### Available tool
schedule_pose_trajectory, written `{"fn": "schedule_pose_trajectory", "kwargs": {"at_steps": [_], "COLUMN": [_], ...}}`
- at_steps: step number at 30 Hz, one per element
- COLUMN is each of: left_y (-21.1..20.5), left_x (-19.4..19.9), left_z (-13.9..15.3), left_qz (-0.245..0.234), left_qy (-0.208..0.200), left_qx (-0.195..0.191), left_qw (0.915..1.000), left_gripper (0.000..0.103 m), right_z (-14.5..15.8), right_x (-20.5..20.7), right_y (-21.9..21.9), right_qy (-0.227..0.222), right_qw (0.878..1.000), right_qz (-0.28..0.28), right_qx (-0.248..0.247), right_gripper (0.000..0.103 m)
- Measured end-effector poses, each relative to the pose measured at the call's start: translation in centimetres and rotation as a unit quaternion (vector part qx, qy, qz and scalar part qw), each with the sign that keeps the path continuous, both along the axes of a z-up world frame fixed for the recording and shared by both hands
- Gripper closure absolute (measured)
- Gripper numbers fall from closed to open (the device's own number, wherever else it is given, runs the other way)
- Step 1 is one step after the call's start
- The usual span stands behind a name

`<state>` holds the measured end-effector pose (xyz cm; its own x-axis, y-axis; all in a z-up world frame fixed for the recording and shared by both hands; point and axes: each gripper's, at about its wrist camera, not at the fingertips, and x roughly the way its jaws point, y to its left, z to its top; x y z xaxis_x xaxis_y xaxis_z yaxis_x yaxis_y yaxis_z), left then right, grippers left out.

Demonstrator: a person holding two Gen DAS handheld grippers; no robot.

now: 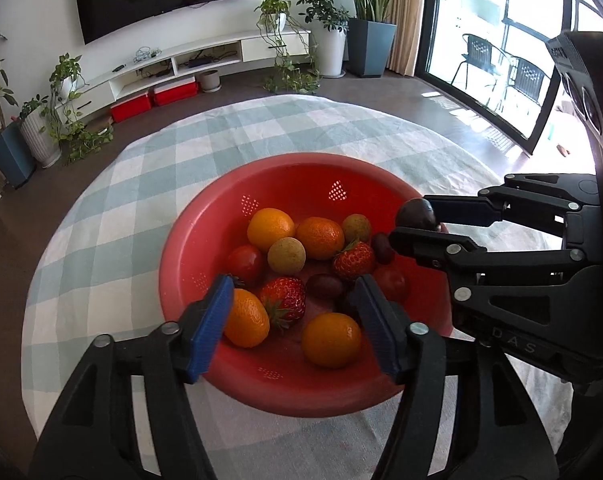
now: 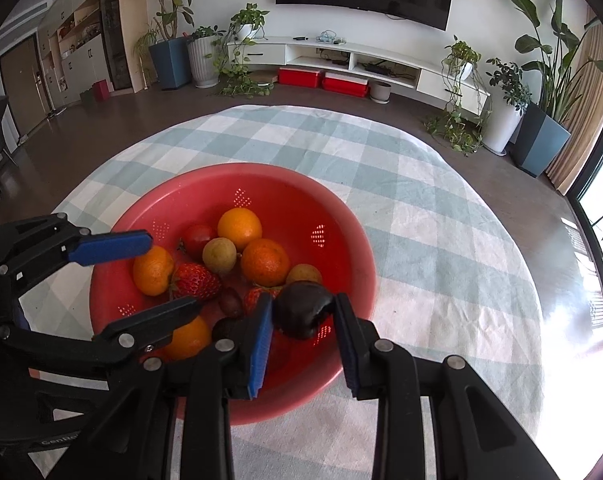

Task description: Organize fruits

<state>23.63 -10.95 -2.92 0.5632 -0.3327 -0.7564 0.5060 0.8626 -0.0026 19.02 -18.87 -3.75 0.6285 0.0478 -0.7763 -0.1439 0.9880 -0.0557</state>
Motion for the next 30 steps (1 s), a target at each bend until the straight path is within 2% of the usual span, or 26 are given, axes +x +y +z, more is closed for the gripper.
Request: {"fn": "schedule_pose_trajectory", "kwargs": {"at_steps": [2, 4, 6, 8, 10, 12, 14, 17, 19, 22, 30], "left_y": [0.6, 1.2, 2.0, 2.8, 3.6, 4.1, 4.5, 4.6, 5.0, 5.9, 8.6], "left_x": [-0.7, -1.8, -3.2, -4.6, -6.4, -8.2, -10.2, -13.5, -15.5, -17.6, -19.9], "left_z": [1.0, 2.1, 3.3, 4.4, 5.7, 6.9, 8.0, 9.4, 10.1, 10.8, 10.9], "left_qz": [0.011, 0.026, 0.038, 0.053, 0.063, 0.083, 0.106, 0.126, 0.131, 0.159, 0.206], "left_qy": [-0.014, -0.038, -0.064, -0.09, -0.114, -0.142, -0.175, -0.224, -0.242, -0.232, -0.165], "left_qx": [-0.003, -0.004, -0.015, -0.02, -0.031, -0.025, -0.003, 0.027, 0.027, 0.023, -0.005], "left_qw": [0.9998, 0.9989, 0.9971, 0.9943, 0.991, 0.9862, 0.9788, 0.9661, 0.9609, 0.9593, 0.9644], "left_gripper": [0.027, 0.01, 0.0, 0.0, 0.0, 0.0, 0.0, 0.0, 0.0, 0.0, 0.0], "right_z": [0.9, 2.0, 3.1, 4.3, 5.5, 6.6, 7.7, 9.5, 10.7, 12.1, 11.9], "right_x": [-1.0, -2.2, -3.7, -5.4, -7.3, -9.3, -11.3, -14.6, -16.6, -18.9, -21.6], "right_y": [-0.4, -0.7, -0.7, -0.7, -0.5, -0.5, -0.6, -0.2, 0.2, 0.6, 0.2], "right_qy": [-0.017, -0.037, -0.06, -0.086, -0.117, -0.149, -0.184, -0.241, -0.275, -0.29, -0.235], "right_qw": [1.0, 0.999, 0.998, 0.996, 0.992, 0.987, 0.98, 0.966, 0.956, 0.951, 0.963], "right_qz": [-0.011, -0.019, -0.023, -0.027, -0.032, -0.041, -0.051, -0.081, -0.1, -0.102, -0.112], "right_qx": [0.003, 0.008, 0.011, 0.017, 0.023, 0.031, 0.046, 0.043, 0.027, 0.021, 0.061], "right_gripper": [0.05, 0.041, 0.035, 0.028, 0.025, 0.02, 0.002, 0.0, 0.0, 0.0, 0.0]}}
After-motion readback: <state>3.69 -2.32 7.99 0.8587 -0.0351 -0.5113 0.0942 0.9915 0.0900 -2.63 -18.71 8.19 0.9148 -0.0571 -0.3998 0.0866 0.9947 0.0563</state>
